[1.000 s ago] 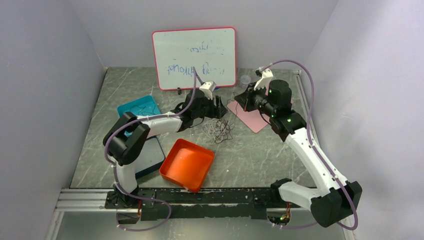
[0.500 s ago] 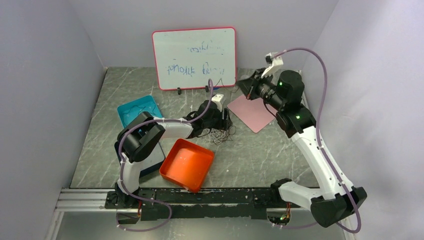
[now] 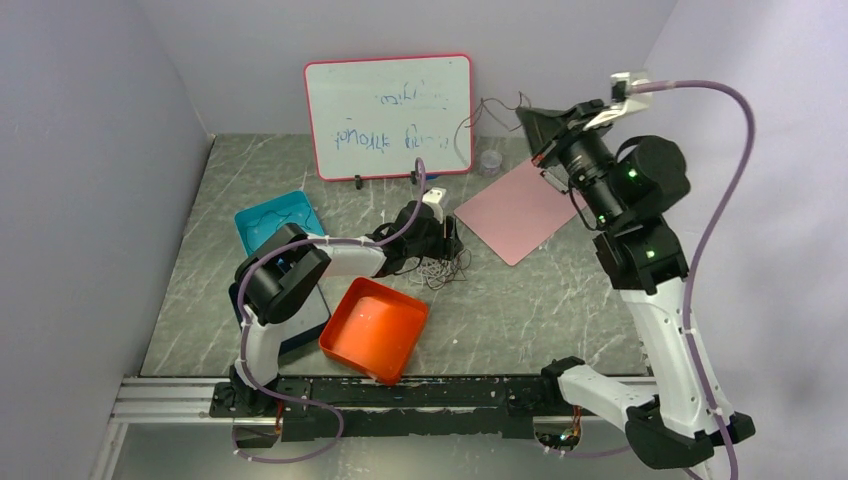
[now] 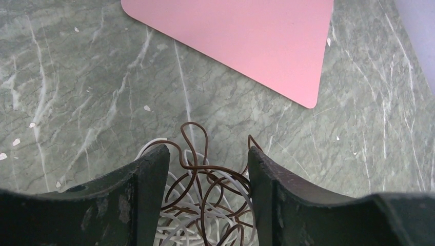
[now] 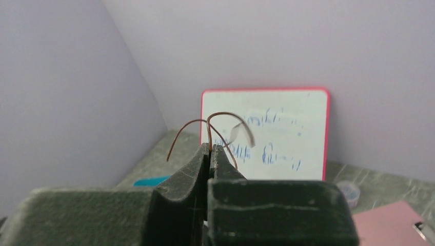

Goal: Untangle the cables

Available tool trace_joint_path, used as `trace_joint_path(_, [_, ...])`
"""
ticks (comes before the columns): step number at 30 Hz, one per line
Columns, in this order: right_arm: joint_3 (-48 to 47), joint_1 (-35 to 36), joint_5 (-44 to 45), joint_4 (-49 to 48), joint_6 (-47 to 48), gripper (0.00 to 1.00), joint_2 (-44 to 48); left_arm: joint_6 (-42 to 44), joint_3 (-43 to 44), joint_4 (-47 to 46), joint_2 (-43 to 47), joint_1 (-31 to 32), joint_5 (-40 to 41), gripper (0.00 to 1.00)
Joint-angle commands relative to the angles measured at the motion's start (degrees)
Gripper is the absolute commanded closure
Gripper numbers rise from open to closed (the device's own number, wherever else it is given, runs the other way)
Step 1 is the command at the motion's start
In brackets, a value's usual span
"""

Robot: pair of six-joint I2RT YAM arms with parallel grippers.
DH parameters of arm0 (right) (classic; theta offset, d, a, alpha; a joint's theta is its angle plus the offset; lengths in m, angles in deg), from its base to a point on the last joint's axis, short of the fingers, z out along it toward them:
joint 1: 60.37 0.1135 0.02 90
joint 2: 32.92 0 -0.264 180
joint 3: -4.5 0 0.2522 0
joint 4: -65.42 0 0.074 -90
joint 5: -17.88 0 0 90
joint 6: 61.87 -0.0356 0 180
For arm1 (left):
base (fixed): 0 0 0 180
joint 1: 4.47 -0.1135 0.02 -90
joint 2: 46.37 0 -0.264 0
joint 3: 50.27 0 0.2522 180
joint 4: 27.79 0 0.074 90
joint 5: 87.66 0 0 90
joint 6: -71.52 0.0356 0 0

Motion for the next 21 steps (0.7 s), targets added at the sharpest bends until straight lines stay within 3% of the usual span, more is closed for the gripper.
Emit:
trace_joint_path(1, [-4.7, -0.3, 4.6, -1.8, 2.4, 1.00, 1.3, -0.5, -0.8, -1.9, -1.0, 0.3, 1.3, 0.38])
trace_joint_path(10, [-4.2, -0.3, 5.3, 1.1, 5.9, 1.00, 0.9, 1.3, -0.6, 0.3, 6.0, 0.3, 2.3, 0.38])
trace_joint_path(21, [2.9, -0.2, 1.5, 3.6, 9.6, 1.00, 2.0, 6.1, -4.4, 9.5, 29.1, -1.1, 9.8, 0.35])
